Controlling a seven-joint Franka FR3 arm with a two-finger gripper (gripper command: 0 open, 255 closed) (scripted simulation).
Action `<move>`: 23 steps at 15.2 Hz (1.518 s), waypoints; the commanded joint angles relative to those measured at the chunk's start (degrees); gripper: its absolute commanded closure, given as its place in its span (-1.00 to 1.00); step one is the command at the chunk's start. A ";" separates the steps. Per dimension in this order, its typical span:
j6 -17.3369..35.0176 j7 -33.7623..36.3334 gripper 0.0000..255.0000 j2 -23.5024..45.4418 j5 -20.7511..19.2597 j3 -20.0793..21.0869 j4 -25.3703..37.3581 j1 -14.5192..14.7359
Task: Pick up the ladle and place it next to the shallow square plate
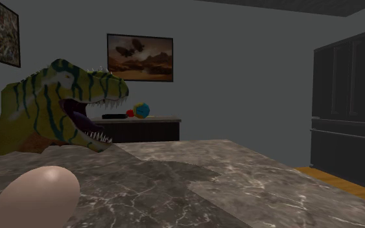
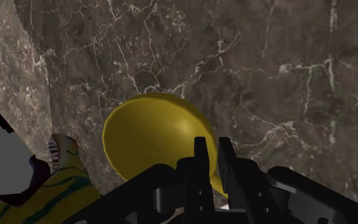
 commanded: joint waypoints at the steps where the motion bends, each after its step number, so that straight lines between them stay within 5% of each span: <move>1: 1.18 0.66 1.00 0.13 -0.10 -0.02 -1.23 -0.03; 23: 11.56 6.14 1.00 2.53 -2.37 -0.64 -11.04 -0.40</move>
